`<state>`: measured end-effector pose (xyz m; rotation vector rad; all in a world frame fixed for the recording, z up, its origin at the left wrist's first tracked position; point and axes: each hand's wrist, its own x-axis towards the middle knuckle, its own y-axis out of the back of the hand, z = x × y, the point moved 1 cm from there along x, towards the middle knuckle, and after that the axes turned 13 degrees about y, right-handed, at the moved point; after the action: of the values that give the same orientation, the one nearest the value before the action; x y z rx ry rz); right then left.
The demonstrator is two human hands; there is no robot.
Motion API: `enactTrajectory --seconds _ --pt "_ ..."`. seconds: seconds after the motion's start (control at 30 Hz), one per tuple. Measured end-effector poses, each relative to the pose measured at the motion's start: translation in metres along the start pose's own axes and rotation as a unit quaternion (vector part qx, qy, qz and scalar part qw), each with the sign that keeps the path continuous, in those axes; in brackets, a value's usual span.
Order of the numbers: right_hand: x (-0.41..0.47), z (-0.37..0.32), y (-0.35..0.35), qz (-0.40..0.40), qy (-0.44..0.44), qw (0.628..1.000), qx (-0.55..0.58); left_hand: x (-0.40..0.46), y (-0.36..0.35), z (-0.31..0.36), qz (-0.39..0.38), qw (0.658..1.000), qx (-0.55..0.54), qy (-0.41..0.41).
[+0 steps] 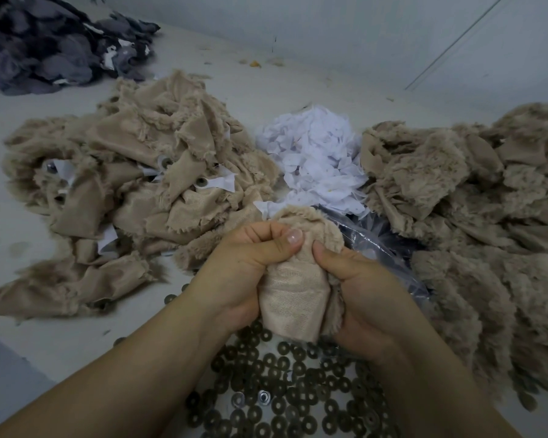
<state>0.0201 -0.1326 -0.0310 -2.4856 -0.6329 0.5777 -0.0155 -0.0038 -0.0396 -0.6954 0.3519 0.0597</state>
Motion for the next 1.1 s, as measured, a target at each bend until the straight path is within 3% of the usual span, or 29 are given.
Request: enactTrajectory --seconds 0.2,0.4,0.63,0.83,1.1 --pt "0.001 -0.001 -0.001 -0.009 -0.016 1.0 0.017 0.0 0.0 0.0 -0.011 1.0 0.003 -0.011" --pt "-0.002 -0.001 0.0 -0.012 -0.048 0.999 0.019 -0.001 0.007 0.005 0.018 0.989 0.127 -0.07" --pt "-0.001 -0.006 0.003 -0.011 -0.044 0.999 0.0 -0.002 0.013 0.01 0.062 0.974 0.198 -0.091" --pt "-0.004 -0.015 0.004 -0.089 -0.033 0.995 0.041 -0.003 0.013 0.011 0.048 0.98 0.166 -0.093" --pt "0.001 -0.008 0.007 -0.01 0.131 0.986 -0.106 -0.002 0.011 0.009 0.054 0.984 0.145 -0.087"
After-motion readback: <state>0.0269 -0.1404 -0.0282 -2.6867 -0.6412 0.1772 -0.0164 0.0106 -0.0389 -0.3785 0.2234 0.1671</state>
